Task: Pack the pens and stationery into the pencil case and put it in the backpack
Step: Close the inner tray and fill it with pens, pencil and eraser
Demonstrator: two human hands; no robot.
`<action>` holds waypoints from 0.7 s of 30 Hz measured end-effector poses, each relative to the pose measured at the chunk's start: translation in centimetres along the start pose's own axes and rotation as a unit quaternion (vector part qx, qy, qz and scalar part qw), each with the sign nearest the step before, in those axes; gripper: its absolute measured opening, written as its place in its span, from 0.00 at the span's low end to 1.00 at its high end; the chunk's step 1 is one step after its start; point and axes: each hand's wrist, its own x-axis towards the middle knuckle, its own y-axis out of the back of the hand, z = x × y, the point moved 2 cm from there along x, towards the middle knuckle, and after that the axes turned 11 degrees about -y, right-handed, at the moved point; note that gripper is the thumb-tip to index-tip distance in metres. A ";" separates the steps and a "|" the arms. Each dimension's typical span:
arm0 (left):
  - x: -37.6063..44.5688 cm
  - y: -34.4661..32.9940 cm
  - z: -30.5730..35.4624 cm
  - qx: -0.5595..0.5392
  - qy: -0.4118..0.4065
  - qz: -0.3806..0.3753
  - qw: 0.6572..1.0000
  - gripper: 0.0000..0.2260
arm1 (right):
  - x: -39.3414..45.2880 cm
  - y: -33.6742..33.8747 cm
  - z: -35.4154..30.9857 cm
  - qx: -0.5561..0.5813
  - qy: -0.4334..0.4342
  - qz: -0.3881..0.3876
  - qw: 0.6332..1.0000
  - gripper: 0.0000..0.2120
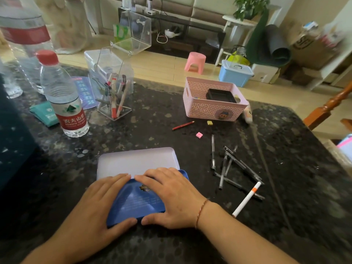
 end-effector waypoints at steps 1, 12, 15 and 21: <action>0.0 0.0 -0.1 -0.004 0.007 -0.001 1.000 0.40 | 0.0 0.0 0.0 0.001 -0.002 0.000 1.000 0.41; -0.2 0.2 0.0 -0.012 0.031 -0.022 0.999 0.42 | 0.0 0.1 -0.3 0.012 -0.005 0.008 1.000 0.40; -0.2 0.7 0.1 -0.016 0.037 -0.020 0.999 0.41 | 0.1 0.1 -0.7 0.023 -0.006 0.023 0.999 0.39; -0.1 0.8 0.4 0.035 0.021 -0.043 0.998 0.39 | 0.0 -0.2 -0.7 0.015 -0.003 -0.004 1.000 0.39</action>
